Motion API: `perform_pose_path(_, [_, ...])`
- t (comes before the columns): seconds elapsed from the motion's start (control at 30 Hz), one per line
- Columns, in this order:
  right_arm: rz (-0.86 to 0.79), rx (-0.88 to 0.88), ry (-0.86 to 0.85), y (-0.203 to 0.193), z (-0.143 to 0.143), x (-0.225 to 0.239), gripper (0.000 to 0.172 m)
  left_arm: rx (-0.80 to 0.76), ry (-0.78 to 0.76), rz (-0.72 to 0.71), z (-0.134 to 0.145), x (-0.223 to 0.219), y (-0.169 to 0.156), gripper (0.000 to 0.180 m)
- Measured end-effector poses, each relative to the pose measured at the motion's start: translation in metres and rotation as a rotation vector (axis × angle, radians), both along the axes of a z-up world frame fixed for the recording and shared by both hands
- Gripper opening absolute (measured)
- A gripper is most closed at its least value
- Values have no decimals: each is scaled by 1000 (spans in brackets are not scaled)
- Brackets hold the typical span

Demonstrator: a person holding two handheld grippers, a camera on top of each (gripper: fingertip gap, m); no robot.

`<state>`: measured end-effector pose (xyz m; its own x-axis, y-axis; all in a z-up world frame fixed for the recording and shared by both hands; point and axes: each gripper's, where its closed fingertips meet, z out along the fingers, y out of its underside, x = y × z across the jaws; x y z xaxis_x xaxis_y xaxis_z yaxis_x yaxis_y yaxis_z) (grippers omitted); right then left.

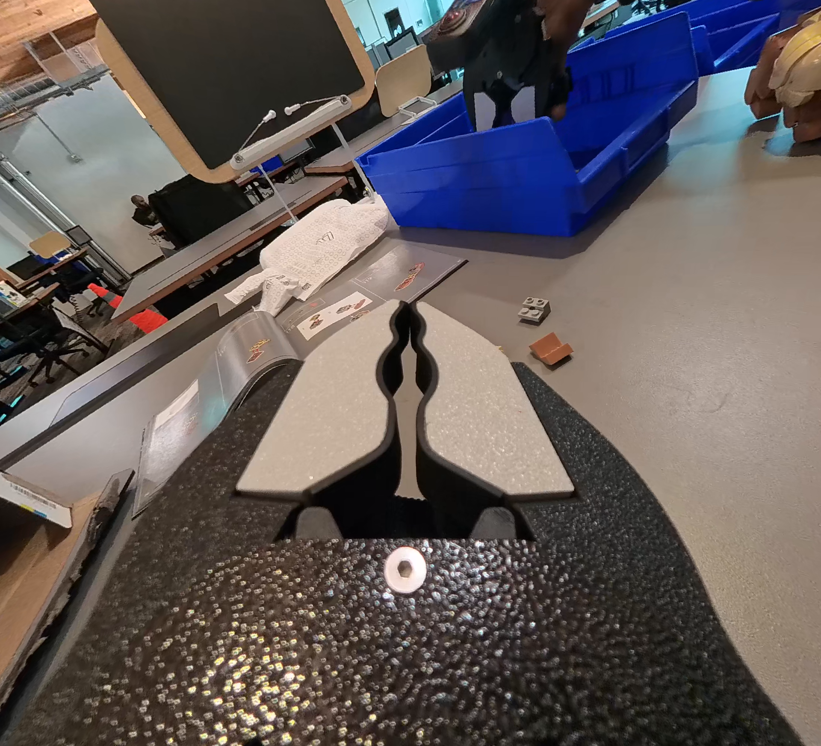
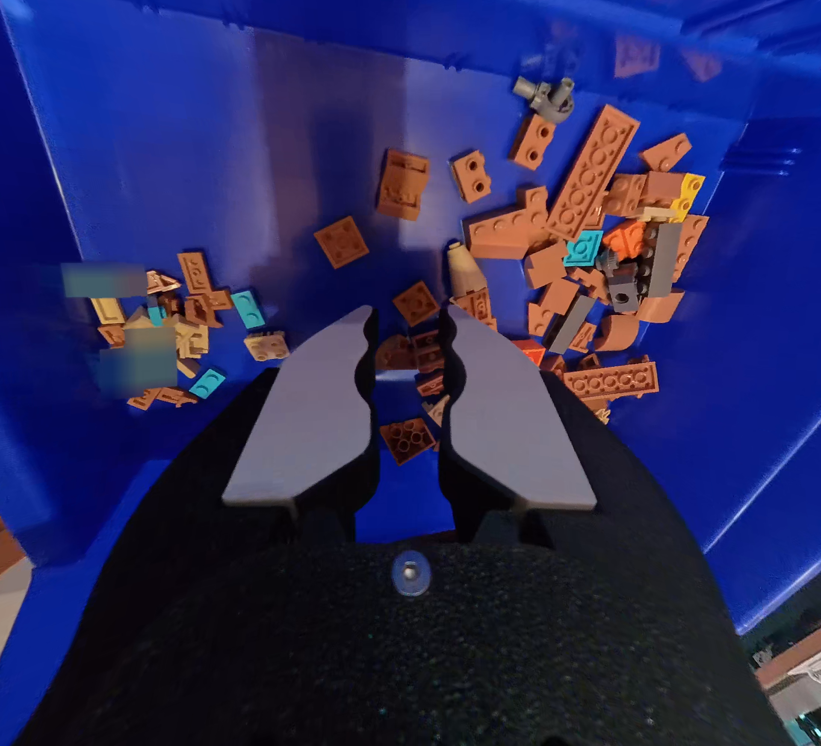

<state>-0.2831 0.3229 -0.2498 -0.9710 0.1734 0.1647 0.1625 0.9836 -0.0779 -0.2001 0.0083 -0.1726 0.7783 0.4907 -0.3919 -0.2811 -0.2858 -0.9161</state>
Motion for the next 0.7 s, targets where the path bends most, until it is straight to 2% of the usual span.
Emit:
perform_pose_path(0.27, [12,42,-30,4,-11,-4,25,2,0,-3,0,0,0,0])
perform_pose_path(0.7, [-22,27,-50,2,-10,-1,19,3,0,-5,0,1,0,0])
